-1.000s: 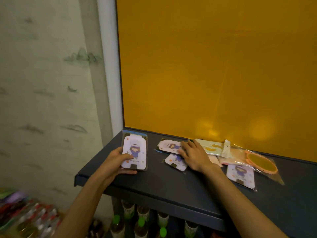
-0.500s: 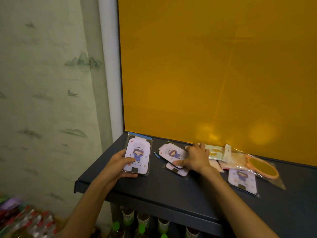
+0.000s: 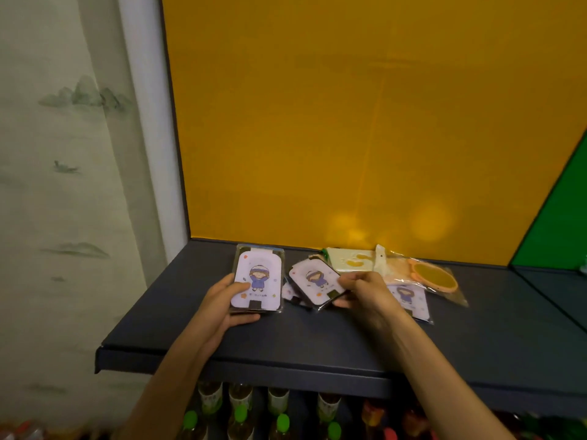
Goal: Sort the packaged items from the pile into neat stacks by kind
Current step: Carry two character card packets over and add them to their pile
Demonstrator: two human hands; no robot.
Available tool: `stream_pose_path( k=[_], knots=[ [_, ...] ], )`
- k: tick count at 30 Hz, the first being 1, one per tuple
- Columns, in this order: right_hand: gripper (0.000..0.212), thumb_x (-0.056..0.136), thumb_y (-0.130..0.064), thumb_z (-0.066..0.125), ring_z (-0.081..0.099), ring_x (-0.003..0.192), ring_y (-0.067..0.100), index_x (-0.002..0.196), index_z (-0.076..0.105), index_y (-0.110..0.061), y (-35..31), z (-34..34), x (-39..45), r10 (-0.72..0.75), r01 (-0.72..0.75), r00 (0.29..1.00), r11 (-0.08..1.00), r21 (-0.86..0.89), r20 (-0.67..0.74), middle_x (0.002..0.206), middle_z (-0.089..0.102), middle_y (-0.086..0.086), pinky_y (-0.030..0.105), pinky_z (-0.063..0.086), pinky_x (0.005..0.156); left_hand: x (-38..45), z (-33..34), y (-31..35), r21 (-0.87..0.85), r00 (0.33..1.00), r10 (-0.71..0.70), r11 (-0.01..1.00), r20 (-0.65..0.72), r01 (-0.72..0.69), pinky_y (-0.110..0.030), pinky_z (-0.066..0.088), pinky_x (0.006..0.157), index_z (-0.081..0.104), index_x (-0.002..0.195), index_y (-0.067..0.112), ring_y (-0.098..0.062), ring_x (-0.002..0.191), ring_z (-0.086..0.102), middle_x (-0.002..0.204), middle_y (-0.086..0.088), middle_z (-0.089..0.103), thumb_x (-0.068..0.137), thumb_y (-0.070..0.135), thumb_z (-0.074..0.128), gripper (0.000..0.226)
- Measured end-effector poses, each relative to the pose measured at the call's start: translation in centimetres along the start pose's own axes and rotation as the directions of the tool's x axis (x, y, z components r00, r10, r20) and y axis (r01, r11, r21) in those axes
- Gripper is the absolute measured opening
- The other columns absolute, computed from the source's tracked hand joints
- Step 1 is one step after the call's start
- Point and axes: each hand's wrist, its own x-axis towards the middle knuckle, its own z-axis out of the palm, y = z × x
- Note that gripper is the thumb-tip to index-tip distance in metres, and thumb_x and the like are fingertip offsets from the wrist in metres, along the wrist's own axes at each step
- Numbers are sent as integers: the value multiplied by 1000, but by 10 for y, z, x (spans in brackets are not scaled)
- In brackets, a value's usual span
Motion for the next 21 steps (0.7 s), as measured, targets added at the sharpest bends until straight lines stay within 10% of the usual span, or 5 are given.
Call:
stream_pose_path(
  k=[21],
  knots=[
    [18,93,5,56,74,78,30,110,59,11,20,-328,-117,-114,222,930,931,290,-348,103,70,27,34,62,58,-74,313,-80,53,910,-43,998,412,24,-40,63,65,64,116,11,-28,91,74,98,-12,77,93,4,60,24]
  ],
)
